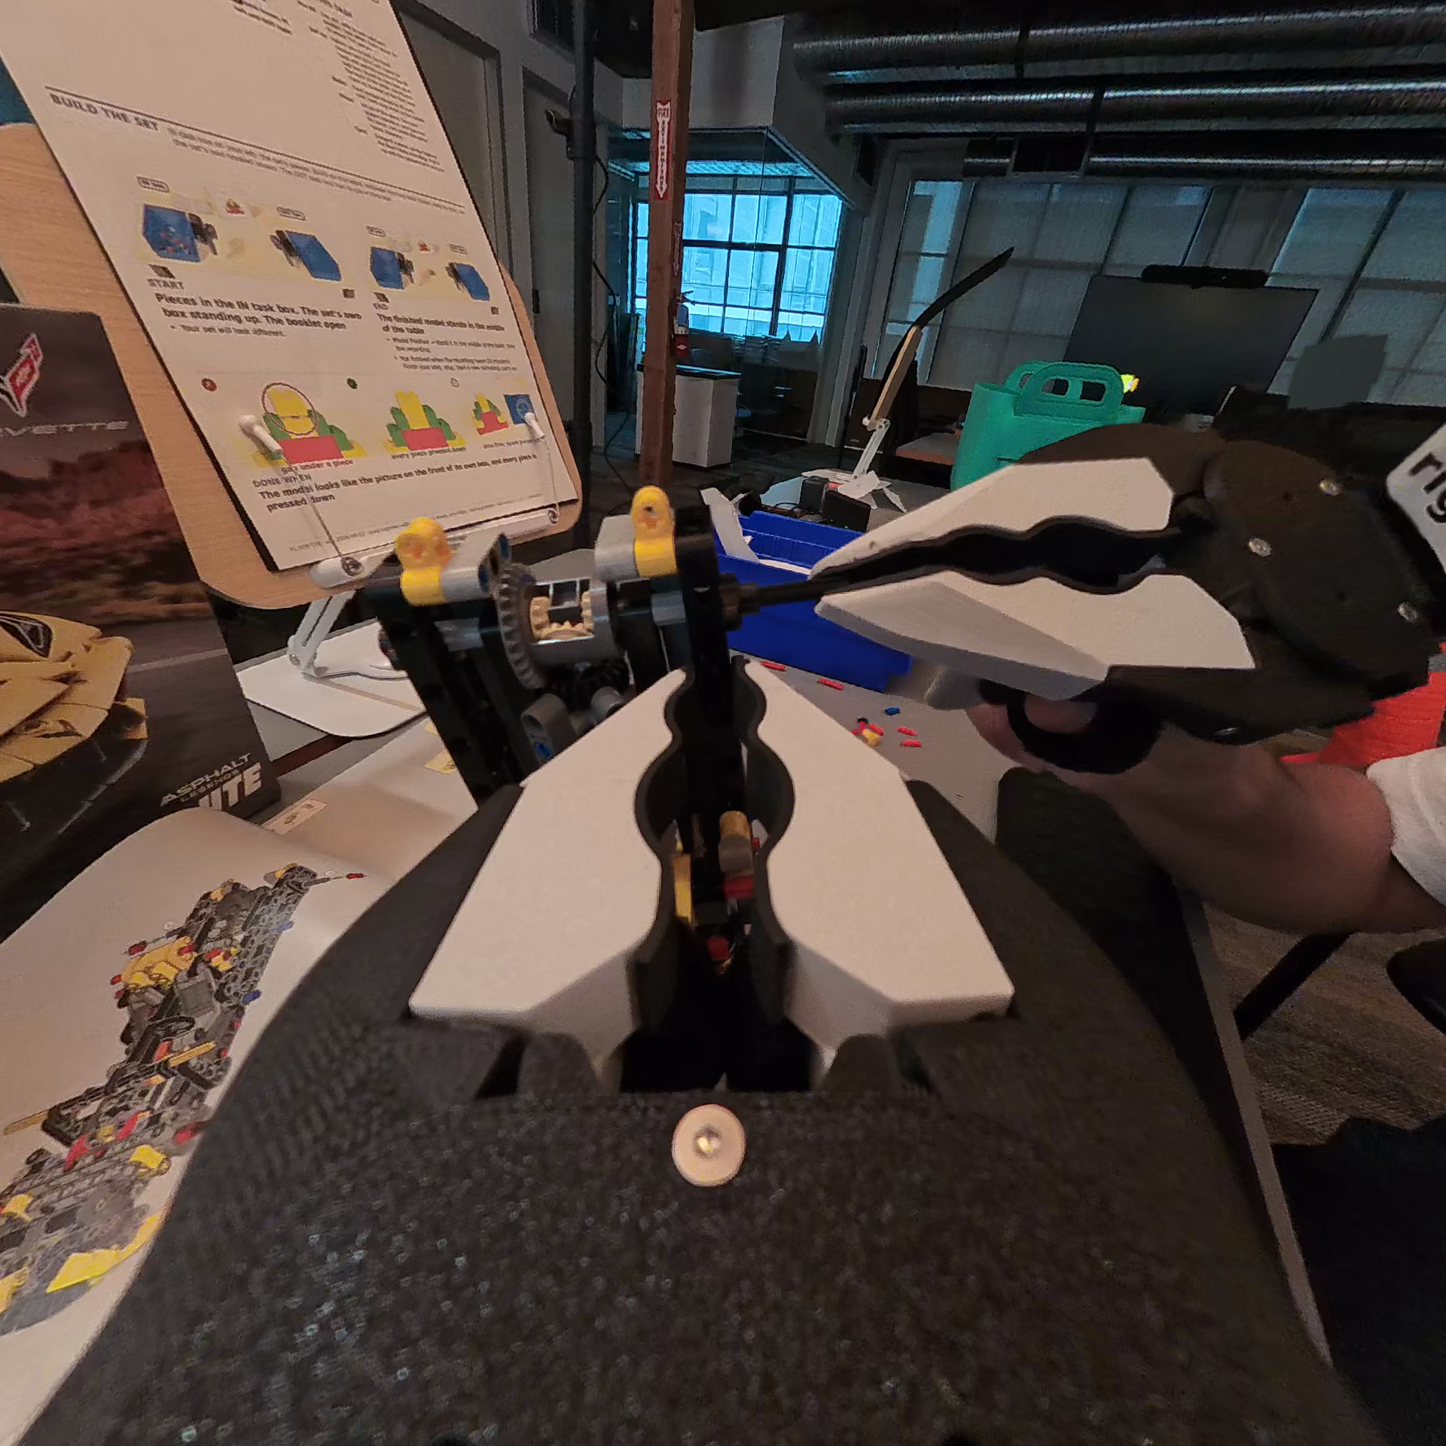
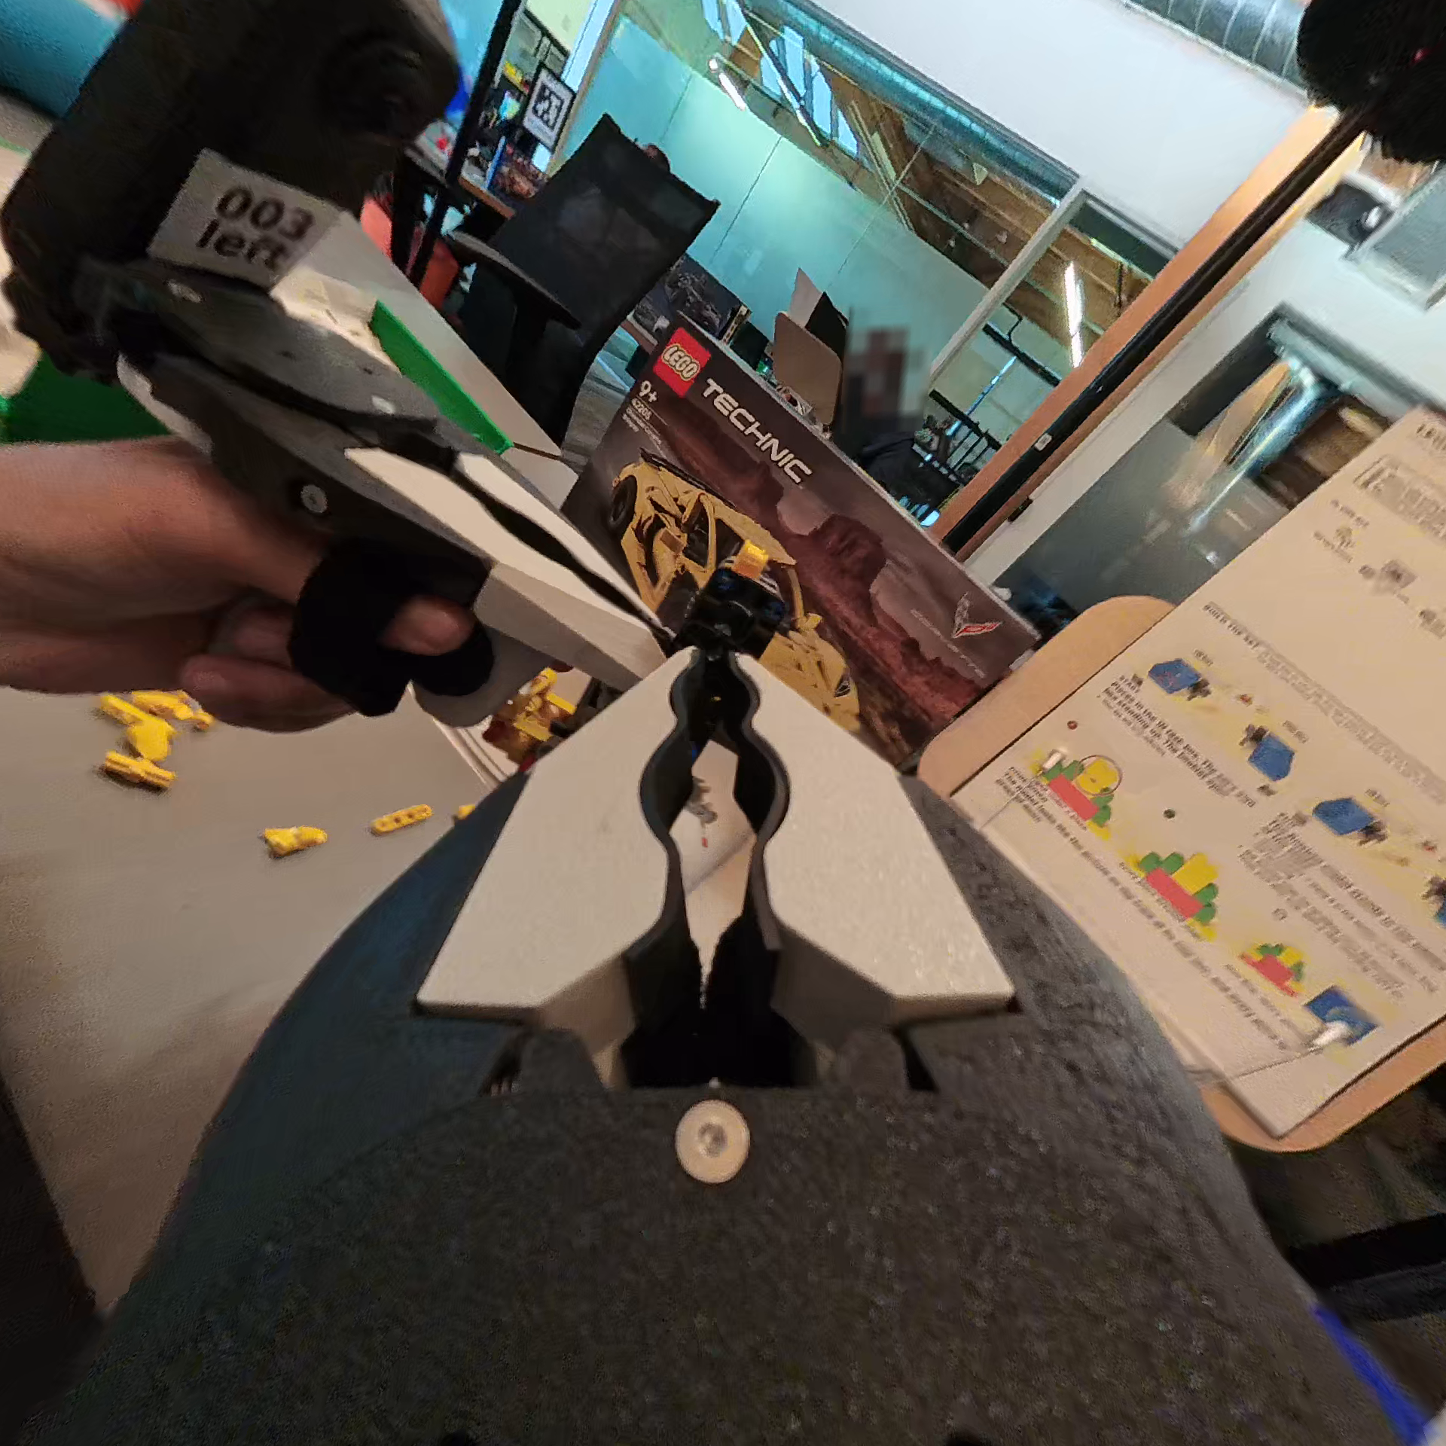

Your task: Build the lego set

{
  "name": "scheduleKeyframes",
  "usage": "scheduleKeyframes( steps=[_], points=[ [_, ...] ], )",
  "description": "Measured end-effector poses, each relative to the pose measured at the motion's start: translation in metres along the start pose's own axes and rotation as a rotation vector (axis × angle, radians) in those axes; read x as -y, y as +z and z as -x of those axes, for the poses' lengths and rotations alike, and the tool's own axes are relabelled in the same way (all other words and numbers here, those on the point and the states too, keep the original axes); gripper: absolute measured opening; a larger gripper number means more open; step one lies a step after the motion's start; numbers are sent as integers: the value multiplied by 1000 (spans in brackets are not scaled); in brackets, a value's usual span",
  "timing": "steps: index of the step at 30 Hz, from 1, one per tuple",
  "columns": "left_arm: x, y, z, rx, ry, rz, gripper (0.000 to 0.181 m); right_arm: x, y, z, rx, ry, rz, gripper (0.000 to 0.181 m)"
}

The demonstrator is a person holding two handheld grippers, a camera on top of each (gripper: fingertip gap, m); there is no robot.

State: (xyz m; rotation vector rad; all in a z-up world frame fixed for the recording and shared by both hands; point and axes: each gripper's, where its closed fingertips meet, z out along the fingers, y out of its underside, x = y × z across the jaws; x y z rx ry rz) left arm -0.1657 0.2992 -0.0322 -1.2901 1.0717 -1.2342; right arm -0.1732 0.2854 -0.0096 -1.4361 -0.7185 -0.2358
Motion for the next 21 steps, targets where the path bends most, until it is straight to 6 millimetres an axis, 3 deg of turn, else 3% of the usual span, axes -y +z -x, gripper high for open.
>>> scheduleKeyframes(
  steps=[6, 9, 16, 21],
  points=[
    [0, 2, 1, 56, 76, 3, 8, -3, 0, -3, 32, 389, -51, 3],
    [0, 3, -1, 59, 86, 5, 8, -3, -2, -2, 5, 436, -74, 4],
    [0, 1, -5, 18, 74, 6, 8, -1, -5, 0, -31, -222, 18, 3],
    [0, 3, -8, 37, 134, 2, 8, -3, -8, -2, -10, -429, 99, 3]
  ],
)
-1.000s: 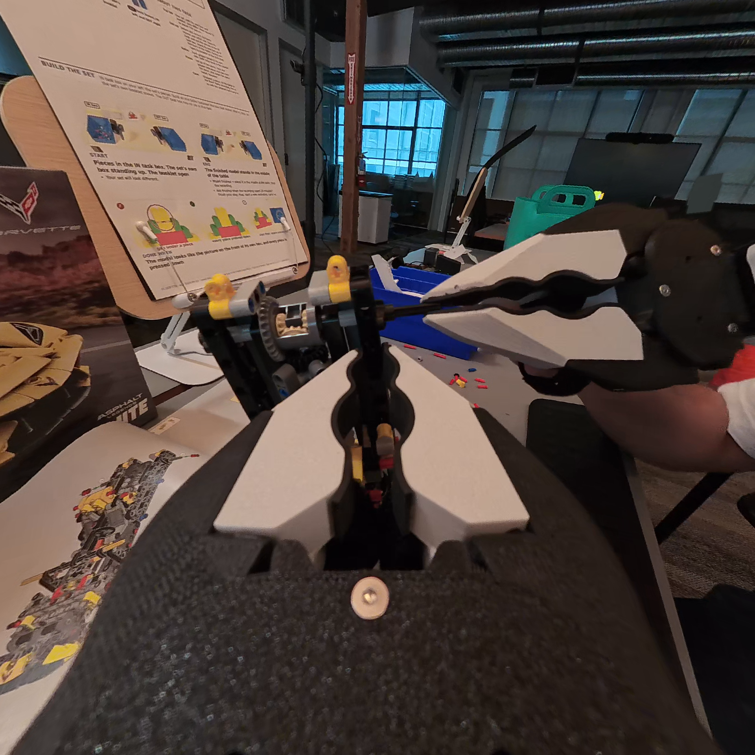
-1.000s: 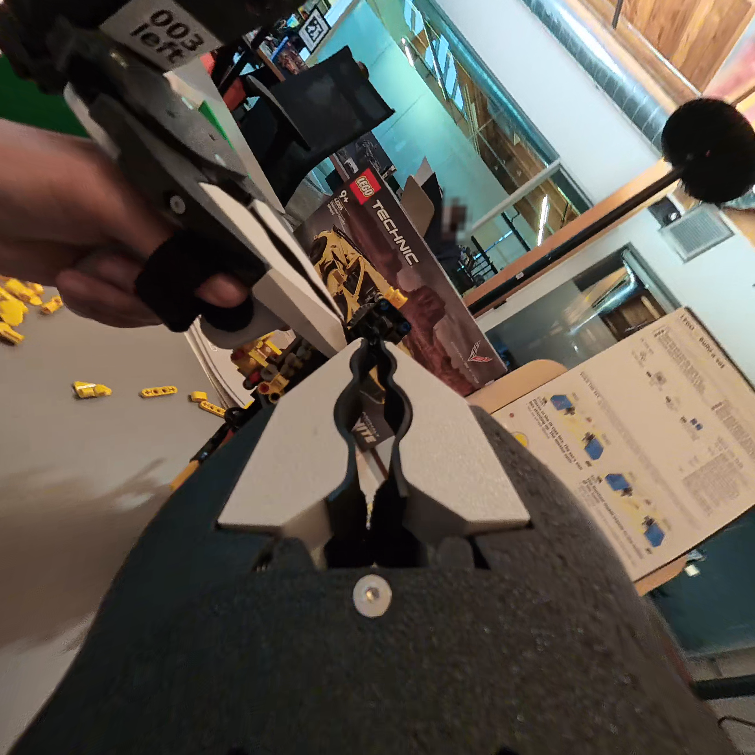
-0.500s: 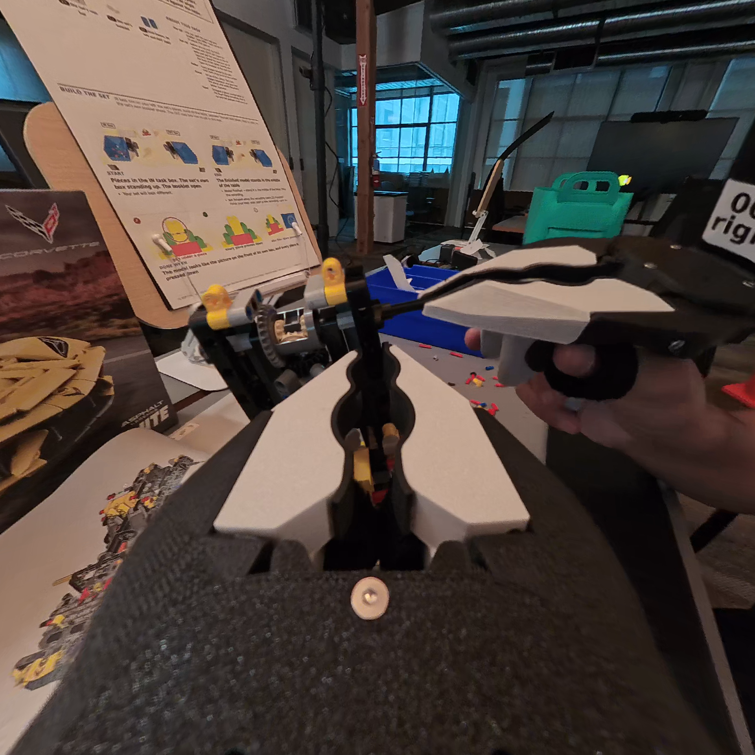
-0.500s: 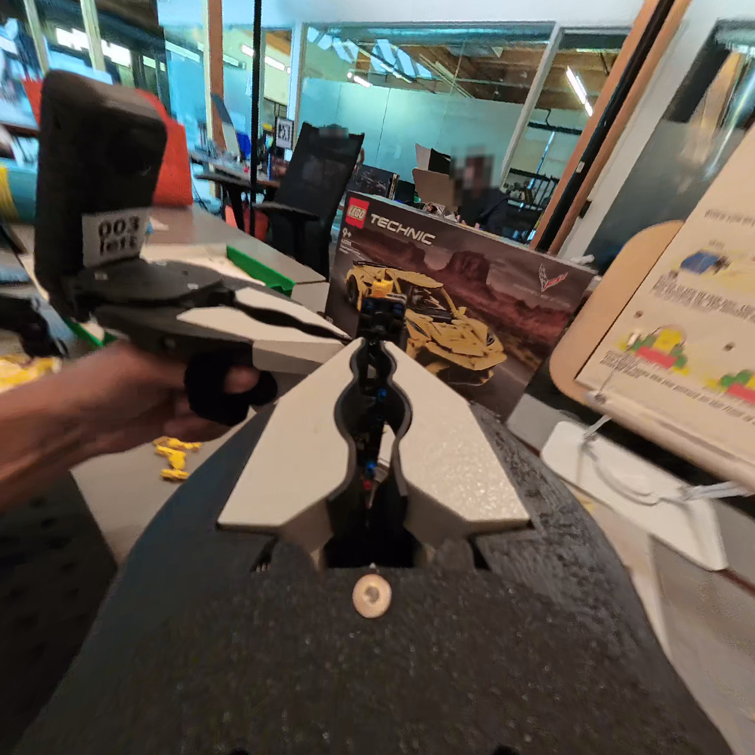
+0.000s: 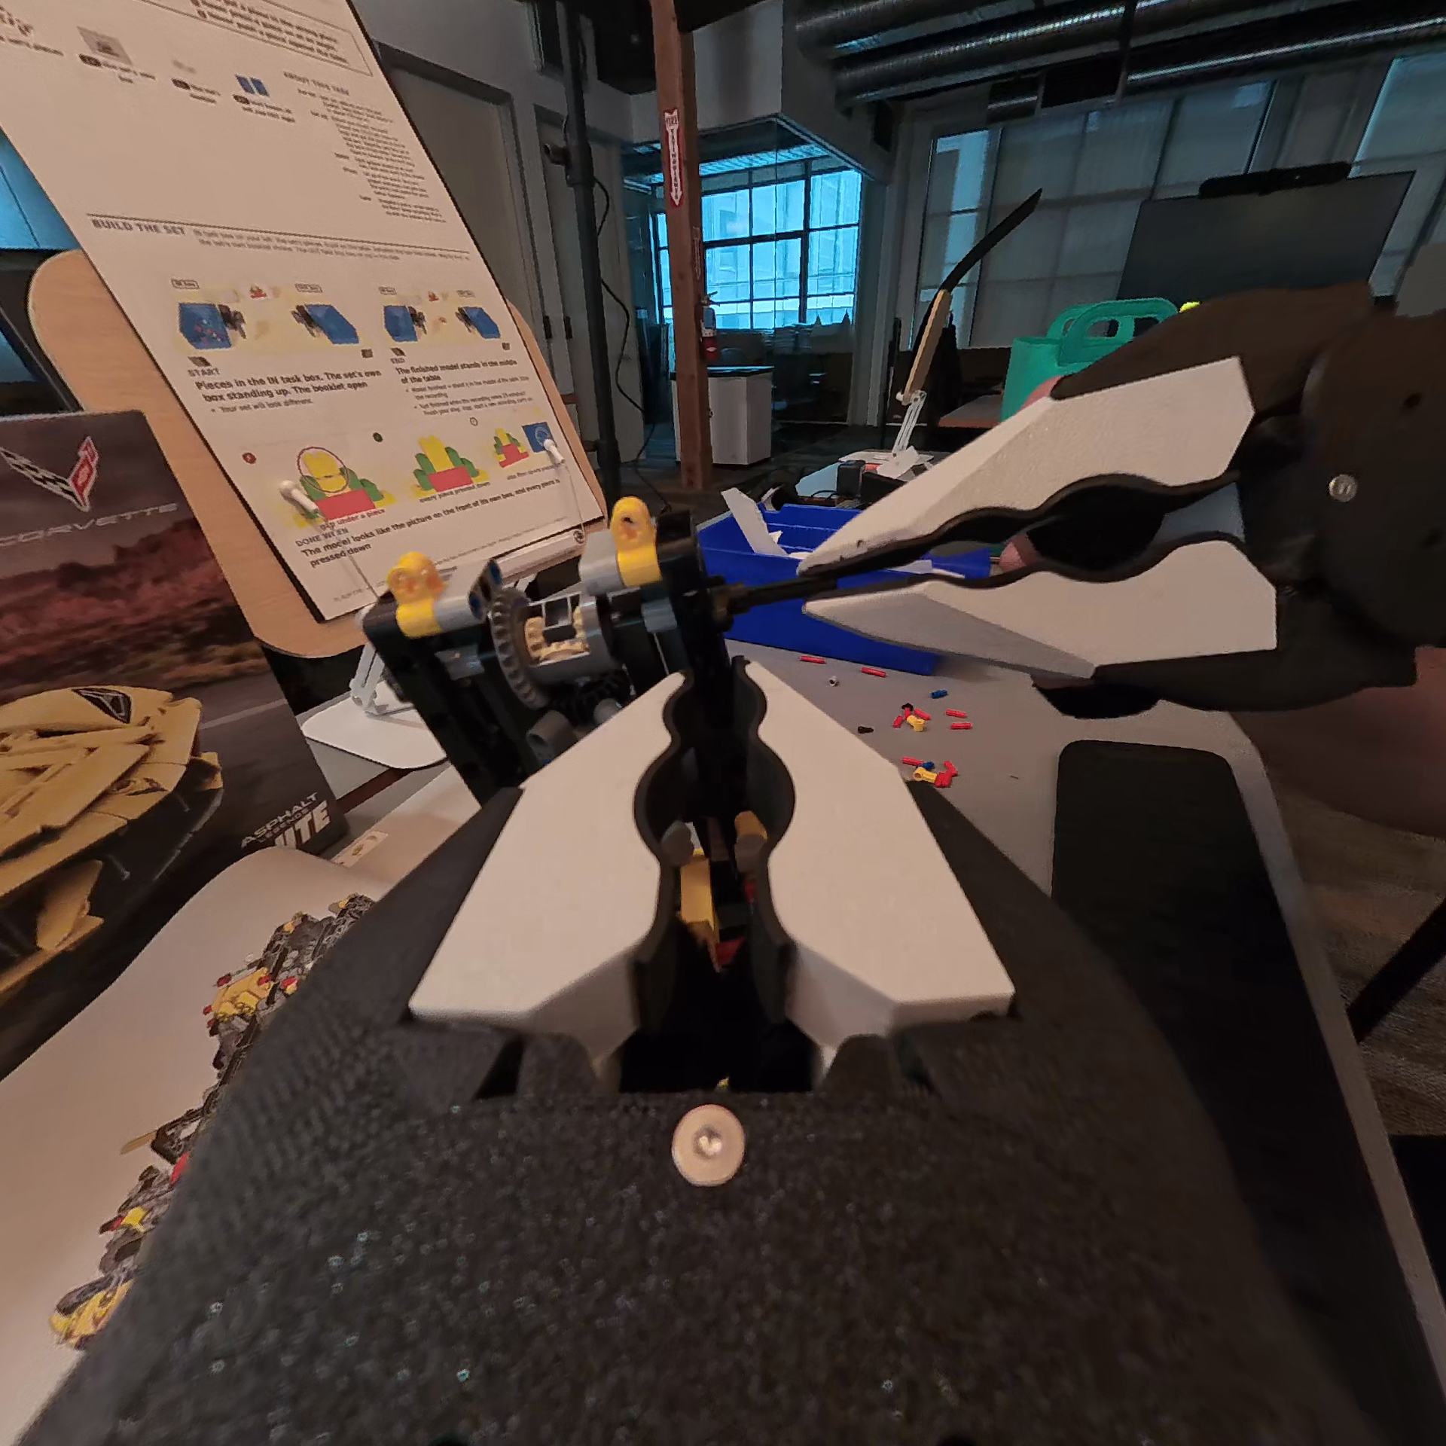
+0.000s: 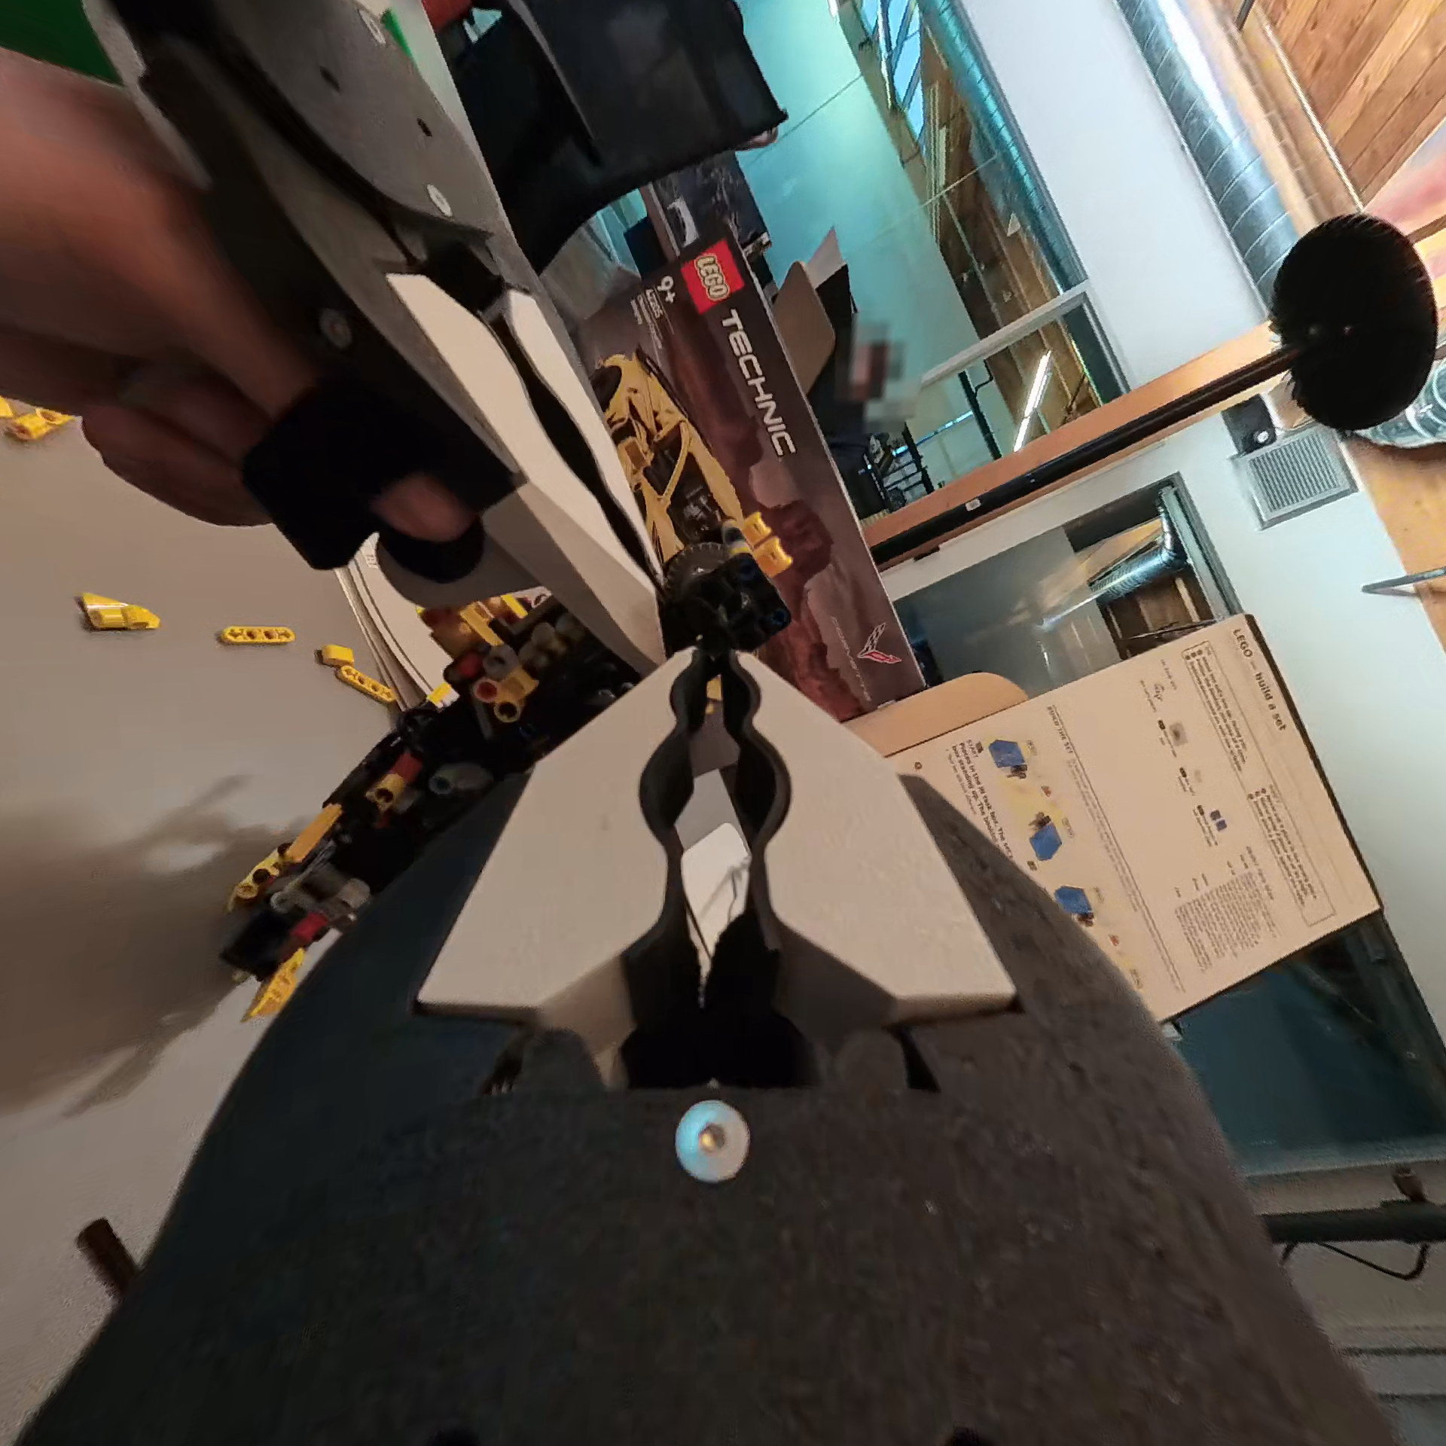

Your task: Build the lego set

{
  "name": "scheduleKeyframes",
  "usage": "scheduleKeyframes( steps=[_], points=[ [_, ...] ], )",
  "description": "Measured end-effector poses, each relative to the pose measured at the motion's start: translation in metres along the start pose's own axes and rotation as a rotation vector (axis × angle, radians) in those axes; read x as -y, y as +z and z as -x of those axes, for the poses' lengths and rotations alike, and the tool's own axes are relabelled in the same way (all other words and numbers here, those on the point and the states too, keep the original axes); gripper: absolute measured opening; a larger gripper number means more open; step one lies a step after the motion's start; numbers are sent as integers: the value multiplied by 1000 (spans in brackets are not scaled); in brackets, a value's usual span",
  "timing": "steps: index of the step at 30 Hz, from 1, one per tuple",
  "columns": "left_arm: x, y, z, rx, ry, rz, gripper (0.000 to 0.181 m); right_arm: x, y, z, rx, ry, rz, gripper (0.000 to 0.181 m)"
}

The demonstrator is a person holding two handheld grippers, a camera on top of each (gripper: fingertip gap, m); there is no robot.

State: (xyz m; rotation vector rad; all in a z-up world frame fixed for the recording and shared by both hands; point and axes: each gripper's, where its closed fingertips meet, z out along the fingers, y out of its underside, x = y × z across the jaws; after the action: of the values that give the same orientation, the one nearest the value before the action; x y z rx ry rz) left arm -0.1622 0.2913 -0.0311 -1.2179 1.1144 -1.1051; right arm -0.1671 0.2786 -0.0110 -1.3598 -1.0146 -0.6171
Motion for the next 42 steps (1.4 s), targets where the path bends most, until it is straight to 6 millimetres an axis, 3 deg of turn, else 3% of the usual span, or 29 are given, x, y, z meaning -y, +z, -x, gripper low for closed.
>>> scheduleKeyframes(
  steps=[2, 8, 12, 15, 18, 20, 23, 26, 31, 33, 36, 39, 42],
  points=[
    [0, 0, -1, -4, 3, -3, 7, 0, -1, 0, 12, 70, 9, 3],
    [1, 2, -6, -17, 21, -11, 8, -2, -6, 2, 104, 682, -65, 3],
    [1, 2, -9, -33, 18, -5, 8, 0, -11, 1, 94, 709, -112, 4],
    [1, 0, -2, -5, 1, -3, 8, 4, -36, -15, 85, 706, -174, 9],
    [5, -6, 7, 12, -31, -21, 8, -28, -57, -34, 48, 694, -146, 8],
    [9, -11, 10, 21, -33, -39, 8, -73, -64, -38, 13, 690, -53, 4],
    [14, -13, 11, 21, -37, -64, 7, -141, -71, -30, -23, 731, 62, 0],
    [18, -18, 14, 27, -29, -73, 8, -179, -74, -9, -26, 813, 100, 0],
    [31, -43, 25, 27, -36, -131, 8, -194, -65, 19, -51, 870, 55, 0],
    [33, -51, 28, 26, -35, -133, 8, -198, -58, 36, 15, 878, 98, 0],
    [33, -56, 31, 50, -20, -132, 7, -193, -63, 28, -37, 841, 67, 0],
    [33, -57, 33, 51, -31, -137, 8, -198, -60, 41, 8, 833, 117, 0],
    [31, -56, 34, 49, -44, -132, 8, -195, -58, 40, 9, 833, 104, 0]
  ],
)
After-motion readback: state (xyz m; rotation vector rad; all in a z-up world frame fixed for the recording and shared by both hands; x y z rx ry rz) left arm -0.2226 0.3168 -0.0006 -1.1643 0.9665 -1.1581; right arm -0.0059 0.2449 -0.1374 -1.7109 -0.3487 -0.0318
